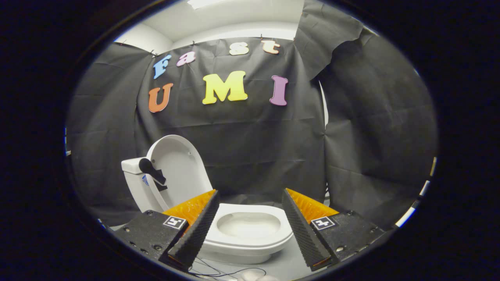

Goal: Open the toilet lid.

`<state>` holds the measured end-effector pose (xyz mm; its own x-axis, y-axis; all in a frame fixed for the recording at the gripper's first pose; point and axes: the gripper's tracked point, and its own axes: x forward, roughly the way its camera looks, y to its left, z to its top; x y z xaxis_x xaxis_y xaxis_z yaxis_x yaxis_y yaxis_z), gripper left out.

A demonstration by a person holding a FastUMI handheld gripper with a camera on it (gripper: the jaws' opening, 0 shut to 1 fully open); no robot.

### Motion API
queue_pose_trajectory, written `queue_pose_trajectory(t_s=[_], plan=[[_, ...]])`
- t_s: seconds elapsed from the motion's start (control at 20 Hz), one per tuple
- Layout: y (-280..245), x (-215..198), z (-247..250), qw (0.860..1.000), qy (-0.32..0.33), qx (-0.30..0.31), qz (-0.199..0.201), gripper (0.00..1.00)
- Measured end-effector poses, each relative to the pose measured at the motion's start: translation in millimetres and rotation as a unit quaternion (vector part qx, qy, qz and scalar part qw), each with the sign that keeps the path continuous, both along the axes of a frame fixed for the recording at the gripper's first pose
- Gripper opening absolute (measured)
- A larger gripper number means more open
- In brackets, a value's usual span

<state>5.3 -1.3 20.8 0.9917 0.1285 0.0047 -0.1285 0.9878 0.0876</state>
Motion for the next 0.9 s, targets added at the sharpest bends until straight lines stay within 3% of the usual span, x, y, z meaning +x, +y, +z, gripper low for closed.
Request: queue_pose_trajectory(t_s=[0.9], plan=[[-6.9,-1.4,1.6,1.0,0.008,0.01,-0.01,1.0]])
